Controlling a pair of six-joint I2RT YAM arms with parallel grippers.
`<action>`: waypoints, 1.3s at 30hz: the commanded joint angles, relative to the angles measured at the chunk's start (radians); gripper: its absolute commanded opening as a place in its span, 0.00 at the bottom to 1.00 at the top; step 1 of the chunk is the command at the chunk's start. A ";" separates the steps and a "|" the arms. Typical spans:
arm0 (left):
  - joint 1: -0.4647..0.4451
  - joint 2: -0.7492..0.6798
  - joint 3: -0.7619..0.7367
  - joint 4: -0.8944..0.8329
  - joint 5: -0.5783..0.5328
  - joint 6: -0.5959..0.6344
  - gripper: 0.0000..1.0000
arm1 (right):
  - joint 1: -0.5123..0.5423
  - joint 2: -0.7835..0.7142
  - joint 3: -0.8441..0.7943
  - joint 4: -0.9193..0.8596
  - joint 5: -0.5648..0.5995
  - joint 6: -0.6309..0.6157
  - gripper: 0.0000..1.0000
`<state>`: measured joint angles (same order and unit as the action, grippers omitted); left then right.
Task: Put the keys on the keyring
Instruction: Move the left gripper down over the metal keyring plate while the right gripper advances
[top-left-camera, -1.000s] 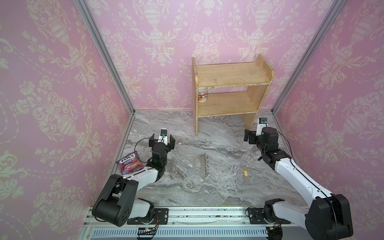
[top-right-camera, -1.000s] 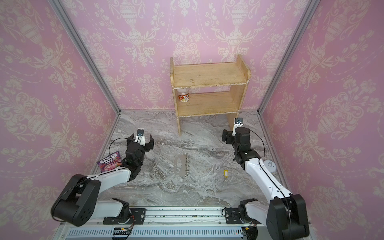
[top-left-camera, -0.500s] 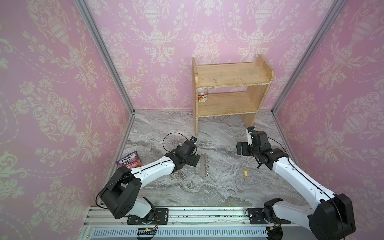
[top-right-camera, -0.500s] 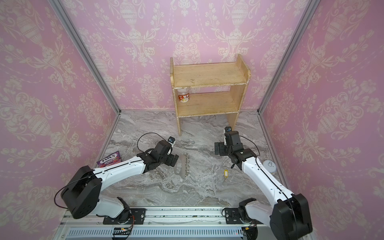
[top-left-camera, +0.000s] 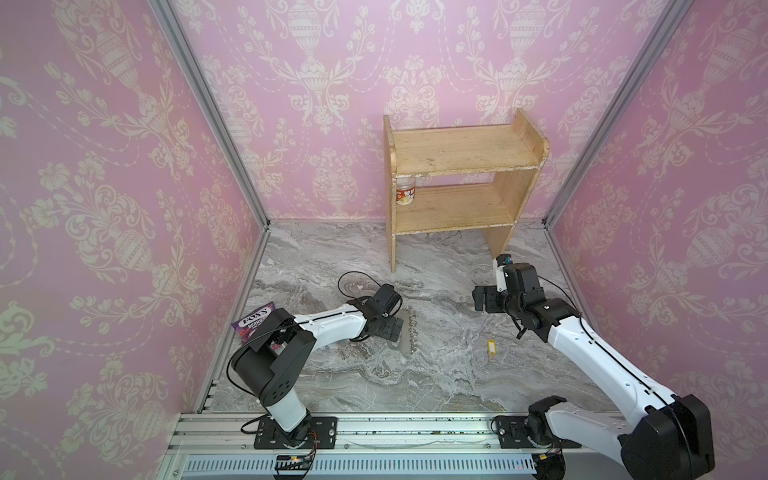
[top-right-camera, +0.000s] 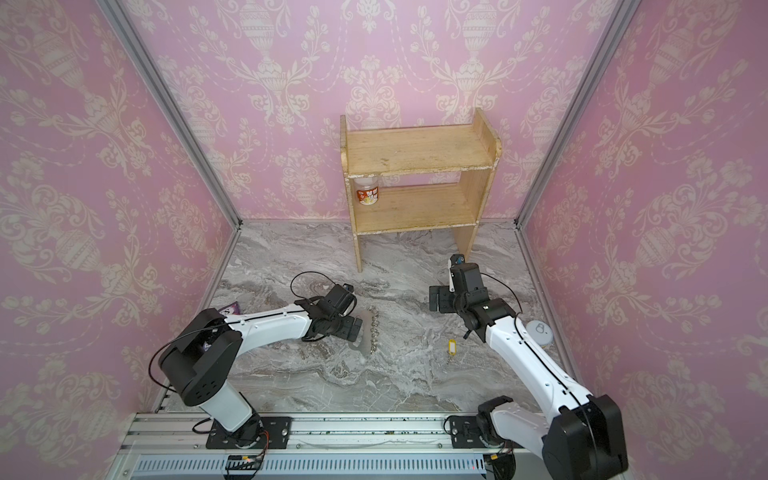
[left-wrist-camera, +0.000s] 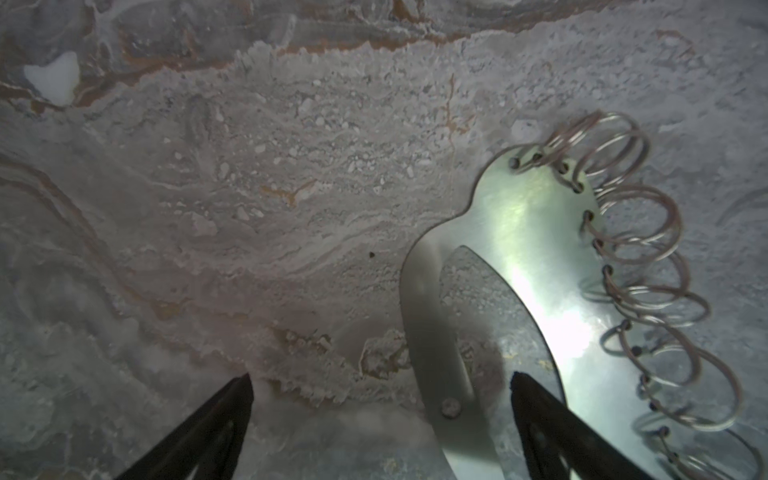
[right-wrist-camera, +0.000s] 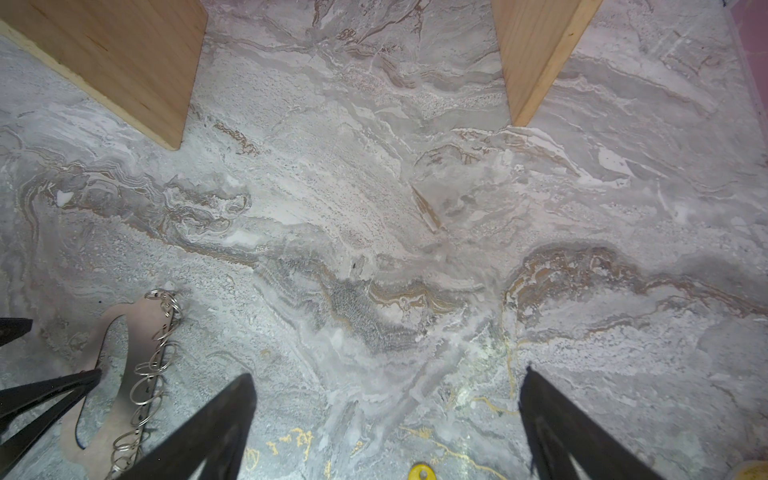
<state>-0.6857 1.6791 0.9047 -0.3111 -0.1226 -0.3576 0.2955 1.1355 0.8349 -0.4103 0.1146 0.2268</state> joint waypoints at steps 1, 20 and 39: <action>-0.006 0.011 0.022 -0.045 -0.058 -0.097 0.99 | 0.007 0.001 0.028 -0.033 -0.011 0.013 1.00; 0.072 -0.076 -0.103 -0.215 -0.174 -0.286 0.99 | 0.023 0.041 0.062 -0.049 -0.059 0.006 1.00; -0.099 -0.542 -0.406 0.170 0.102 0.036 0.56 | 0.093 0.028 0.025 0.016 -0.152 -0.053 1.00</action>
<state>-0.7639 1.1294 0.5163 -0.2237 -0.1150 -0.3904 0.3798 1.1858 0.8753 -0.4232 -0.0071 0.2024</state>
